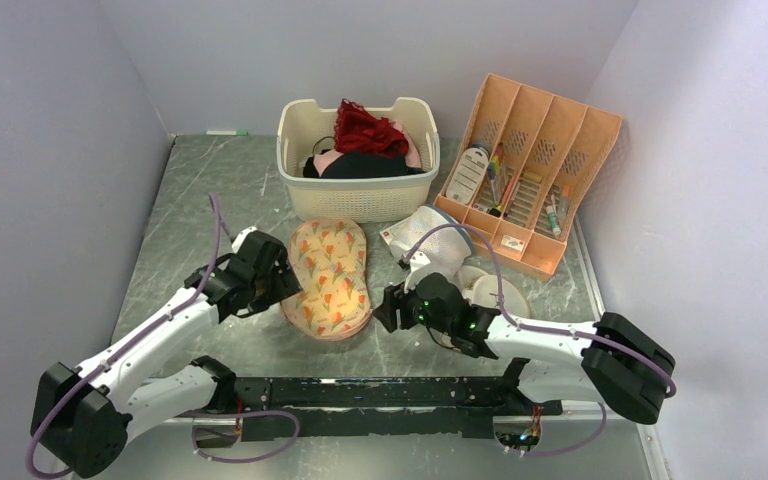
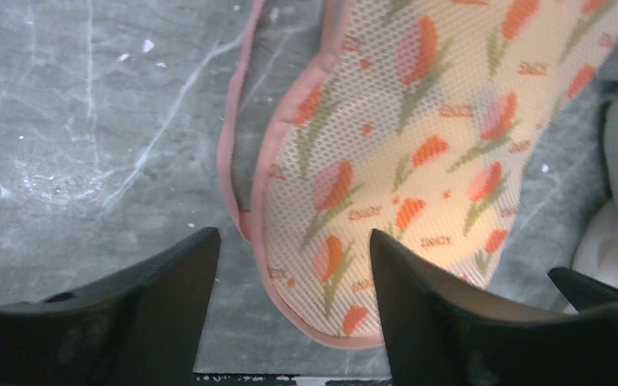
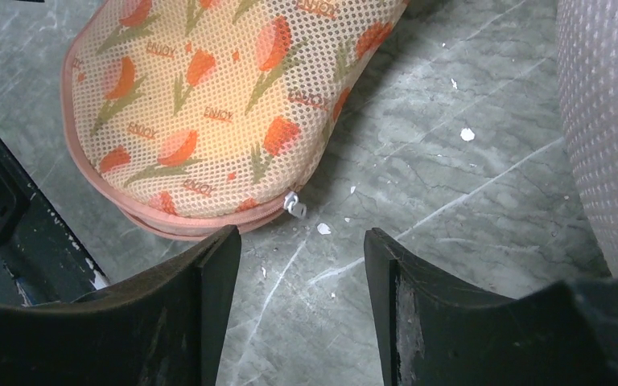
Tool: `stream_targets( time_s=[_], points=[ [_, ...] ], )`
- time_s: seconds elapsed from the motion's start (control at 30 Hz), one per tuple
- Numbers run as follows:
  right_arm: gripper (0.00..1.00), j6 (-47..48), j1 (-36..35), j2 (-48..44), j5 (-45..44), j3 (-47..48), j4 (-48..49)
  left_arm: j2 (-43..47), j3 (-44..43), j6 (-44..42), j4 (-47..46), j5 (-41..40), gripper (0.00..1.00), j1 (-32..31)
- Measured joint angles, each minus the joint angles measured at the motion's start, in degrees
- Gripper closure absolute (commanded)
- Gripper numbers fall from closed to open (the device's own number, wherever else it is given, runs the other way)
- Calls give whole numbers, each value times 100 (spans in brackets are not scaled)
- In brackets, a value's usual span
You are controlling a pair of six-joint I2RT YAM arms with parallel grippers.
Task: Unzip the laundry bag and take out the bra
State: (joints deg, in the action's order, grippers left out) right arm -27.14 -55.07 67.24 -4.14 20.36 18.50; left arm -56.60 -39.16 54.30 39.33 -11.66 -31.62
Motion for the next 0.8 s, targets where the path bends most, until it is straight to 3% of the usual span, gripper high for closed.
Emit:
stream_targets(
  time_s=[0.3, 0.37, 0.63, 0.8],
  points=[
    [41, -11, 0, -85, -2, 0, -63, 210, 879, 177, -389, 20, 53, 142],
    [41, -9, 0, -92, 0, 0, -63, 245, 1049, 210, -511, 94, 63, 142],
    [42, -74, 0, -13, 37, 0, -35, 348, 1163, 291, -789, 179, 90, 142],
    [42, -160, 0, 42, 118, -35, 57, 487, 1137, 306, -737, 103, 93, 142]
  ],
)
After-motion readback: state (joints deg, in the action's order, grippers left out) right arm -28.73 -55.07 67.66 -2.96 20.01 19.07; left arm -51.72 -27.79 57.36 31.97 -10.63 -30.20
